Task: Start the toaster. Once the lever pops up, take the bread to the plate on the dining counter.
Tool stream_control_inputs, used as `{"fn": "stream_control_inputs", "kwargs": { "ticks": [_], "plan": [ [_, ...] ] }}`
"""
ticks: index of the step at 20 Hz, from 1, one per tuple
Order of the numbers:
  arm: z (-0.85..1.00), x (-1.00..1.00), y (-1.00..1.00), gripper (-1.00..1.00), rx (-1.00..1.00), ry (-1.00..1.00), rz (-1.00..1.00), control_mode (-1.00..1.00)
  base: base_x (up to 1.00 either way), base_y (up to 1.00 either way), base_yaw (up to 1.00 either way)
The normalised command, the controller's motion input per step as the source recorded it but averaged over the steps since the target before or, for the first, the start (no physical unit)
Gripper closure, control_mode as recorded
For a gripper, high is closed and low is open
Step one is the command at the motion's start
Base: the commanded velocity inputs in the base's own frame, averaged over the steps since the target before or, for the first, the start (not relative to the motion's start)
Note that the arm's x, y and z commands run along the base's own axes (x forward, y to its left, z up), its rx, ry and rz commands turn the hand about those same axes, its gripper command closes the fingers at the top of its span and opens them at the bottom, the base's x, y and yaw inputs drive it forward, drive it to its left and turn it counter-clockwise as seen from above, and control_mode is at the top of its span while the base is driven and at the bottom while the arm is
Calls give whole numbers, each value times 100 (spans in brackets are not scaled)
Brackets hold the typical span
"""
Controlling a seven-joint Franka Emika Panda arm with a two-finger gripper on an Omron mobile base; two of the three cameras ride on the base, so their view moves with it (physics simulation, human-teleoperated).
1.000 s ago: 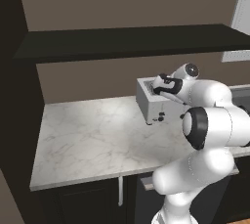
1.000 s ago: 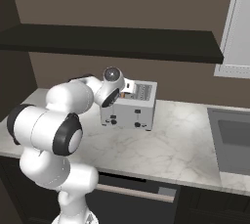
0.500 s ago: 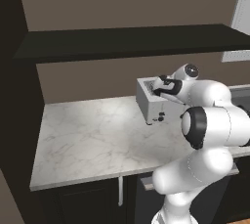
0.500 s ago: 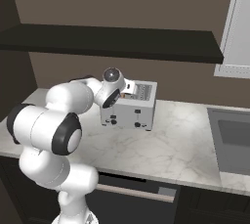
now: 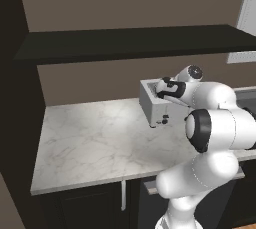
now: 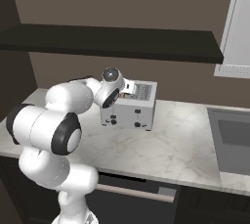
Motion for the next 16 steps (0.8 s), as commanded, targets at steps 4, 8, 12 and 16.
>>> {"fn": "stream_control_inputs", "kwargs": {
  "ticks": [4,8,12,16],
  "plan": [
    [0,0,0,-100,0,0,0,-100,0,0,0],
    [0,0,0,-100,0,0,0,-100,0,0,0],
    [0,0,0,-100,0,0,0,-100,0,0,0],
    [0,0,0,-100,0,0,0,-100,0,0,0]
  ]
}}
